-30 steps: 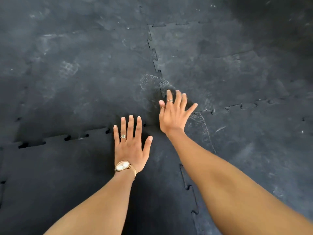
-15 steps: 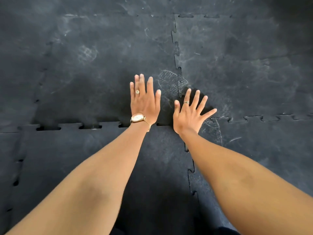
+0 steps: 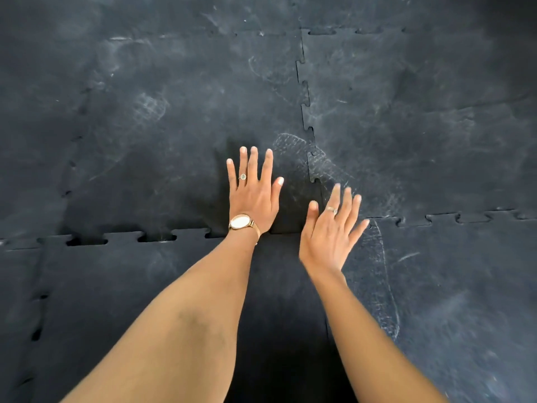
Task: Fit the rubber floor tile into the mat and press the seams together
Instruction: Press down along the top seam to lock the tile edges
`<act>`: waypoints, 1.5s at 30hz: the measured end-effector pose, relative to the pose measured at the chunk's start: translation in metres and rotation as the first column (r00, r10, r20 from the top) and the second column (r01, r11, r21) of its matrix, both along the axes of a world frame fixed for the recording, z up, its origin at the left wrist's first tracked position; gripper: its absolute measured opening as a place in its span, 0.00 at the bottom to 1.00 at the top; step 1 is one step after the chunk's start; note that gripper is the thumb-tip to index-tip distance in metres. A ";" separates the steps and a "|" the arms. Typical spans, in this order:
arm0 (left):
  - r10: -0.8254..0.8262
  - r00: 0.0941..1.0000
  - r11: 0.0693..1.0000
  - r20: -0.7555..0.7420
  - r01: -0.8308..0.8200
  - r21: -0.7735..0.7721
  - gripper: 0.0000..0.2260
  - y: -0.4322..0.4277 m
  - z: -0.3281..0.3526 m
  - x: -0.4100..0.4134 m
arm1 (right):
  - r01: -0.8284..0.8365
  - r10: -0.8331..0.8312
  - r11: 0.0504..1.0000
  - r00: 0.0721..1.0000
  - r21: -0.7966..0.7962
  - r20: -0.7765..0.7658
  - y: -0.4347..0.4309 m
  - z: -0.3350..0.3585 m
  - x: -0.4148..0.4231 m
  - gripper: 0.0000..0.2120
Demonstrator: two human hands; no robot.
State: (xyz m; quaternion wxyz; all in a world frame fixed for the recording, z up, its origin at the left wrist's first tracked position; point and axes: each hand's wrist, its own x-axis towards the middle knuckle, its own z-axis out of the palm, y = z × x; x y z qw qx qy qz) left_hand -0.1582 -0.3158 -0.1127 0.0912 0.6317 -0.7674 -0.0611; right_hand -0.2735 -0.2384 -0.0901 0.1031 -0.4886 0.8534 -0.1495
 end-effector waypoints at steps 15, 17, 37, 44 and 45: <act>0.219 0.962 0.972 0.163 -0.229 0.045 0.33 0.030 0.002 0.098 | -0.238 0.270 0.957 0.940 0.166 -0.209 -0.023 -0.031 -0.008 0.33; 0.225 0.945 0.961 0.236 -0.255 0.106 0.35 0.027 -0.007 0.096 | -0.156 0.176 0.981 0.964 0.113 -0.197 -0.017 -0.030 0.002 0.34; 0.071 0.979 0.986 0.192 -0.097 0.134 0.29 0.146 0.001 0.181 | -0.315 0.343 0.924 0.934 0.216 -0.101 0.093 -0.022 0.110 0.30; 0.061 0.980 0.988 0.189 -0.086 0.127 0.26 0.147 0.000 0.183 | -0.304 0.334 0.931 0.933 0.201 -0.136 0.093 -0.026 0.111 0.30; 0.062 0.979 0.988 0.194 -0.088 0.125 0.26 0.147 -0.001 0.183 | -0.304 0.335 0.932 0.931 0.200 -0.143 0.093 -0.026 0.111 0.30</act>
